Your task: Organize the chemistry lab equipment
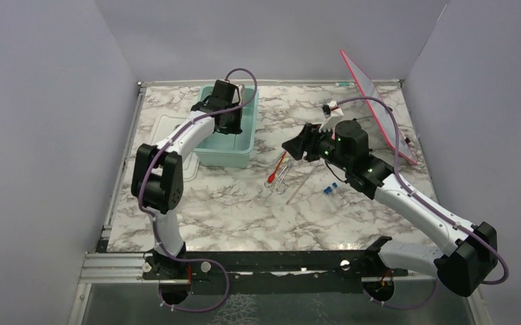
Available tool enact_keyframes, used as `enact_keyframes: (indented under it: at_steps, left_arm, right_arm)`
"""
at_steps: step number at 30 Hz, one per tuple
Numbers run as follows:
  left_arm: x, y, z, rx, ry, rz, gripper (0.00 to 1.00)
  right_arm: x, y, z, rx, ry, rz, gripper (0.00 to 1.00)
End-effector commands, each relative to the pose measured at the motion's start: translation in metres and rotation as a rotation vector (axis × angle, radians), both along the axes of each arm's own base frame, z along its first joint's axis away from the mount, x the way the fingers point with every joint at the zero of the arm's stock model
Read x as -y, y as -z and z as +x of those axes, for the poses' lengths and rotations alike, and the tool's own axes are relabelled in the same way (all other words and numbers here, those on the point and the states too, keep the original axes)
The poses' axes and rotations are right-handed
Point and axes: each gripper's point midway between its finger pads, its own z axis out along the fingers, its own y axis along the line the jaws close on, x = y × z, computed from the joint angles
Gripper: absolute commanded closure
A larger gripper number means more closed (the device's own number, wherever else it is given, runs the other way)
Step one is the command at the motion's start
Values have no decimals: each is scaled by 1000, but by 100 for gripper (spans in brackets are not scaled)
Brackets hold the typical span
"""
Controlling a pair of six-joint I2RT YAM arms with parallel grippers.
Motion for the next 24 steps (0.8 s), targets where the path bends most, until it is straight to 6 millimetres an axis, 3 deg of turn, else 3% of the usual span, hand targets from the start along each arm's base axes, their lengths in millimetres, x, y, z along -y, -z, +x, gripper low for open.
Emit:
enact_keyframes:
  at_steps: [1, 4, 6, 13, 17, 24]
  left_arm:
    - [4, 21, 10, -53, 3, 27, 100]
    - [7, 39, 16, -81, 9, 43, 99]
    - [7, 46, 20, -89, 9, 53, 93]
    - [12, 40, 28, -74, 16, 37, 68]
    - [16, 7, 27, -27, 9, -8, 66]
    - [17, -86, 8, 127, 12, -121, 60]
  right_arm:
    - [9, 18, 7, -18, 44, -62, 42]
    - [11, 24, 8, -29, 59, -73, 41]
    - [12, 28, 9, -35, 65, -80, 42]
    - [12, 37, 13, -55, 83, -99, 41]
    - [20, 46, 20, -77, 145, -127, 42]
    - [40, 82, 27, -214, 281, -232, 42]
